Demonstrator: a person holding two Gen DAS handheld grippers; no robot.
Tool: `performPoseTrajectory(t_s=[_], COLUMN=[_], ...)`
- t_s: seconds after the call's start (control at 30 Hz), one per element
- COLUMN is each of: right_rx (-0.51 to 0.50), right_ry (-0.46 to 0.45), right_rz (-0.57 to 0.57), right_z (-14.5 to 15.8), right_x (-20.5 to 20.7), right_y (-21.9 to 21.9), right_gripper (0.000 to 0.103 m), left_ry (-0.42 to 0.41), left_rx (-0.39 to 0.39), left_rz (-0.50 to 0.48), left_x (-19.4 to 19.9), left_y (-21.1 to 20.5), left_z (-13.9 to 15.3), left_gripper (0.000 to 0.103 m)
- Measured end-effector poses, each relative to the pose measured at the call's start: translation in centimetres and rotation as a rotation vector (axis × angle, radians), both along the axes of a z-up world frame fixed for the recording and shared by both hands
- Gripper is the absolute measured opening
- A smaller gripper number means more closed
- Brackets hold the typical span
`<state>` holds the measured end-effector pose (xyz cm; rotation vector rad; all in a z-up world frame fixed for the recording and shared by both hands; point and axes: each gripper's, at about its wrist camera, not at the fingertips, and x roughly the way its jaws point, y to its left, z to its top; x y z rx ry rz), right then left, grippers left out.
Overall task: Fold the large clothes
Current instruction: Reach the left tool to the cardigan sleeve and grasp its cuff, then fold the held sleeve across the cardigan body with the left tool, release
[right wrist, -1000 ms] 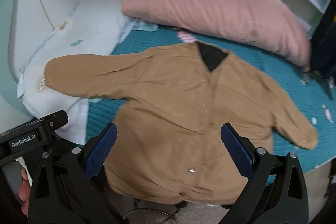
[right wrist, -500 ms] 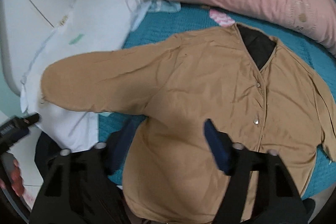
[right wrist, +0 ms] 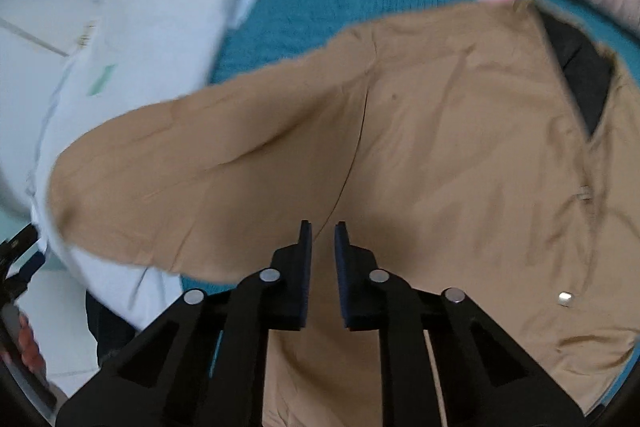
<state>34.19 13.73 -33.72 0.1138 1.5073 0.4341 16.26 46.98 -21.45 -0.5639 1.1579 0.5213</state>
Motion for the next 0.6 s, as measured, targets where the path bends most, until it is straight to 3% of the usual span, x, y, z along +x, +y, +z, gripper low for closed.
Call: performPoseTrajectory(t_s=[0.03,0.1,0.17,0.27,0.33,0.37,0.43,0.47,0.53,0.6], right_rx=[-0.071,-0.12,-0.172,-0.183,-0.156,-0.139,-0.116,-0.105,-0.095,-0.086], right_ry=[0.007,-0.06,-0.127,-0.142,-0.124,-0.114,-0.099,-0.092,-0.083,-0.068], right_rz=[0.001,0.025,0.079,0.097,0.084,0.079,0.069,0.068,0.067,0.058], right_z=[-2.0,-4.1,-3.5,-3.5,-3.5,-3.6,-3.6,-3.6,-3.6,-3.6], right_x=[0.2,-0.3,-0.9,-1.0,-0.7,-0.5,-0.3,-0.2,0.0,0.3], right_y=[0.6,1.6,2.6,2.9,2.5,2.3,1.8,1.7,1.3,1.1], right_gripper=[0.007,0.004,0.004,0.004,0.004,0.004,0.004,0.004,0.004,0.004], left_ry=[-0.013,-0.023,-0.021,-0.027,-0.047,-0.045,-0.003,-0.005,-0.024,-0.043], left_rx=[-0.017,-0.051,-0.079,-0.111,-0.164,-0.189,-0.269,-0.278,-0.288,-0.247], left_rz=[0.005,0.023,0.035,0.04,0.05,0.054,0.074,0.076,0.069,0.051], left_x=[0.2,0.7,1.1,2.0,2.5,2.6,3.1,3.1,3.1,3.0], left_y=[0.4,1.2,1.7,2.5,3.2,3.4,3.8,3.8,3.6,2.9], left_z=[-0.2,-0.9,-1.6,-2.5,-3.5,-4.1,-6.3,-6.8,-7.0,-6.2], left_gripper=[0.098,0.098,0.098,0.097,0.082,0.057,0.036,0.021,0.012,0.011])
